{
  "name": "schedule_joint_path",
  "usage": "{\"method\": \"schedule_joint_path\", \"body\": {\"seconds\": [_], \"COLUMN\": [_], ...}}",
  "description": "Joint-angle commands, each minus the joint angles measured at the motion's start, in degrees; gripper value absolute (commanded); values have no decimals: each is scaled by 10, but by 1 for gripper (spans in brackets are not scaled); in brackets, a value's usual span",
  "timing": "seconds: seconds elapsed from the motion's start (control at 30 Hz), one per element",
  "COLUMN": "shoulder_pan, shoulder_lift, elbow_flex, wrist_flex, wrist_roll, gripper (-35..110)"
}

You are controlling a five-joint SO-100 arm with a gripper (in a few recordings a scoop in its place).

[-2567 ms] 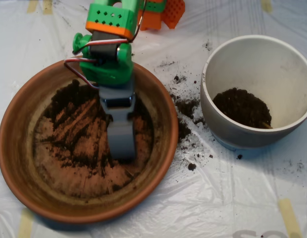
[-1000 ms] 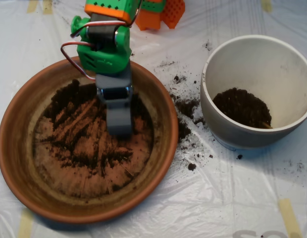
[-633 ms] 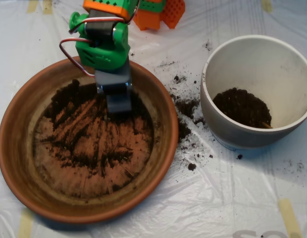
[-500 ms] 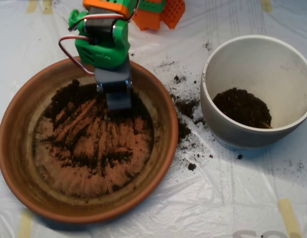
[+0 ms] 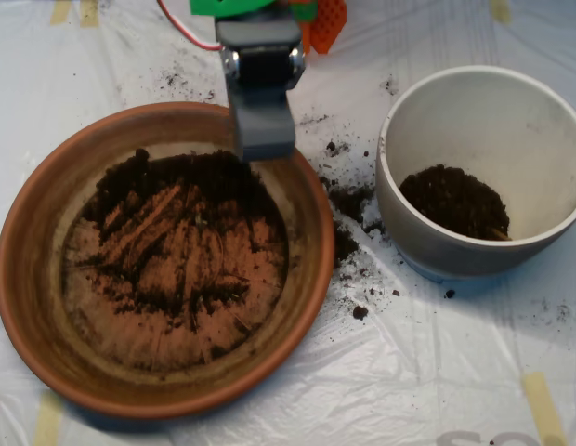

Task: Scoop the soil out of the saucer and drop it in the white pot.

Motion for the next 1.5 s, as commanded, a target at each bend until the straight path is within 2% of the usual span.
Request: {"method": "schedule_joint_path", "body": {"seconds": [0.0,0.27,0.57,0.77,1.0,1.47], "shoulder_pan": [-50,-145,-244,-280,-294,-289], "shoulder_lift": [83,63,-114,-201,-226,-134], "elbow_flex": [-71,-202,-425,-503,-486,-338], "wrist_flex": [34,83,146,161,171,110], "wrist_roll": [4,-1,1,2,4,29], "gripper": [0,0,0,0,33,32]}}
